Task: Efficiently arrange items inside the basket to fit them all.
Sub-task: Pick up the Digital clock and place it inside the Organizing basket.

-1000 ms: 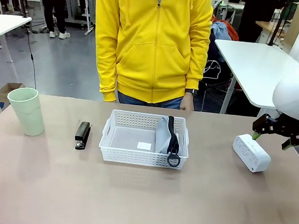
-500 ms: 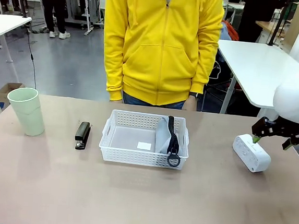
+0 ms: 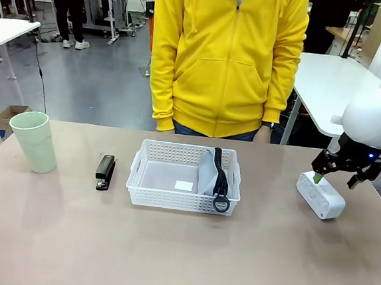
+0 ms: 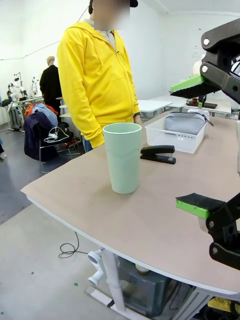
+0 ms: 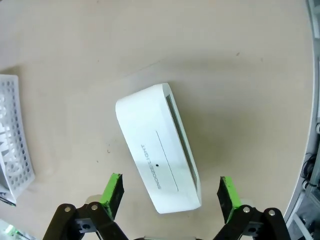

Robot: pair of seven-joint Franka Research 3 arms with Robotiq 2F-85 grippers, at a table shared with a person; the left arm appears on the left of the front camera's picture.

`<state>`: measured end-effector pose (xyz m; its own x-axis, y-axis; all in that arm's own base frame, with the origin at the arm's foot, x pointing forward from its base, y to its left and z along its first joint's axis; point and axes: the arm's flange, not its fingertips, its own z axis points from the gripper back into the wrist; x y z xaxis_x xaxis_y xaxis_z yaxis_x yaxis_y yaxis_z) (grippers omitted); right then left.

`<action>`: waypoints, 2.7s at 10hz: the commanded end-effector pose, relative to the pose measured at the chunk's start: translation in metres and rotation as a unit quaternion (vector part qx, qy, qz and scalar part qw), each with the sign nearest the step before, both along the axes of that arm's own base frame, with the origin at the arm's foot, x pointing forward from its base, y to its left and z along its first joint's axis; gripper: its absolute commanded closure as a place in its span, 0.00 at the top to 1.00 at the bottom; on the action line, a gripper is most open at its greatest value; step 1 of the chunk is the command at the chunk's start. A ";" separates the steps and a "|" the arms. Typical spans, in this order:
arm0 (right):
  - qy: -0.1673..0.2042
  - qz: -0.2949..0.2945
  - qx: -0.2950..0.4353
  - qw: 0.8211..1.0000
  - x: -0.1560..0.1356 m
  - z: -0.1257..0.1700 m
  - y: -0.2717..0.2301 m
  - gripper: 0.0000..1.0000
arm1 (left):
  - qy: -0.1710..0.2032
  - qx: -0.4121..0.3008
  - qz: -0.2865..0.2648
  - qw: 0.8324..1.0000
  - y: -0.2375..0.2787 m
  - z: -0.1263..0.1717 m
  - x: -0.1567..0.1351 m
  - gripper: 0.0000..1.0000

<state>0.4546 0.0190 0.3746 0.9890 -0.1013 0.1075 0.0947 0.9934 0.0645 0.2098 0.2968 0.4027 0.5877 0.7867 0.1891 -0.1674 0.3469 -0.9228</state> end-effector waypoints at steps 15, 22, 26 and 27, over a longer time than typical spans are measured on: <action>0.018 0.175 -0.028 0.984 0.004 -0.009 0.012 1.00 | -0.017 0.001 -0.001 1.000 0.000 -0.001 0.001 1.00; 0.037 0.163 -0.043 0.985 0.015 -0.064 0.014 1.00 | -0.017 0.001 -0.001 1.000 0.000 -0.001 0.001 1.00; 0.030 0.155 -0.059 0.986 0.013 -0.064 0.016 1.00 | -0.017 0.001 -0.001 1.000 0.000 -0.001 0.001 1.00; 0.031 0.151 -0.059 0.986 0.013 -0.065 0.016 1.00 | -0.017 0.001 -0.001 1.000 0.000 -0.001 0.001 1.00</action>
<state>0.4687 0.0310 0.3091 0.9736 0.2272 0.0211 -0.2269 0.9738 -0.0149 0.2097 0.2968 0.4026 0.5878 0.7867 0.1888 -0.1672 0.3465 -0.9230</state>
